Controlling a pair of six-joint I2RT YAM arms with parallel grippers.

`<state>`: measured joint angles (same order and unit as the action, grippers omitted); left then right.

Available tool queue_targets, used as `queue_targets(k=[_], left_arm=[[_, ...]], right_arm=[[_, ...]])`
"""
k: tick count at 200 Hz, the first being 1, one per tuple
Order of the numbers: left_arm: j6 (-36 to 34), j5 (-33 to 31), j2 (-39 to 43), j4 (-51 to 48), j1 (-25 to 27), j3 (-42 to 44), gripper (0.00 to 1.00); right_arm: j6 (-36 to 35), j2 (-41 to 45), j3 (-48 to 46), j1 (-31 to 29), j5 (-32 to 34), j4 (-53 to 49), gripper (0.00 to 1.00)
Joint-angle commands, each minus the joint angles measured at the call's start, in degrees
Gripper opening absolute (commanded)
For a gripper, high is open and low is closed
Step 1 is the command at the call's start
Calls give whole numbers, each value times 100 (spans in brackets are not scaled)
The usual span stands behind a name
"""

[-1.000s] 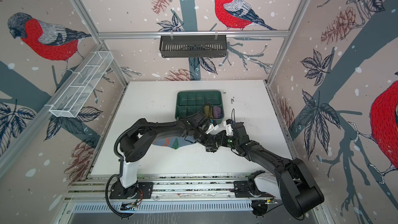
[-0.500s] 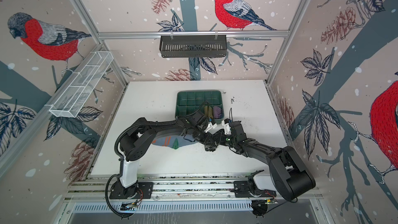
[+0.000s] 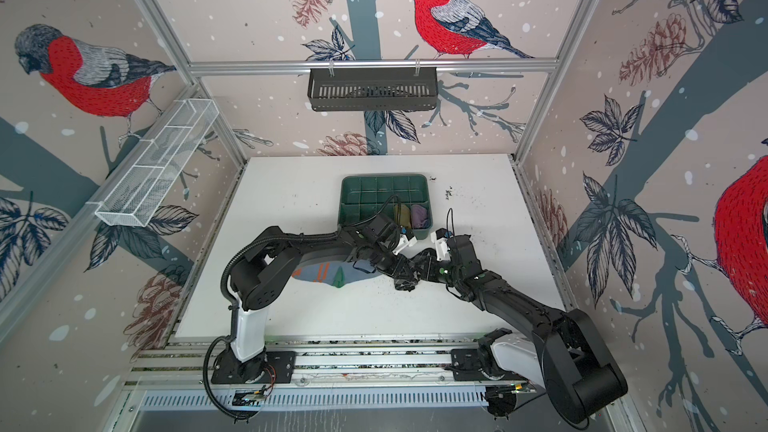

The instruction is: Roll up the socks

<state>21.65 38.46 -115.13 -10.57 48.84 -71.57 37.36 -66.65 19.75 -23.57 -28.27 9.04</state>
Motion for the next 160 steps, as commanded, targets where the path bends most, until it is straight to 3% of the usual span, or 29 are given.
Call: queue_targets(k=[1, 53, 160], left_arm=[[6, -40, 70, 143, -23, 47, 21], [47, 28, 52, 235, -32, 57, 21], [265, 322, 386, 824, -41, 347, 28]], right_arm=[[-2, -46, -48, -31, -173, -17, 5], [-31, 56, -85, -140, -130, -156, 4], [-185, -650, -15, -188, -66, -33, 4]])
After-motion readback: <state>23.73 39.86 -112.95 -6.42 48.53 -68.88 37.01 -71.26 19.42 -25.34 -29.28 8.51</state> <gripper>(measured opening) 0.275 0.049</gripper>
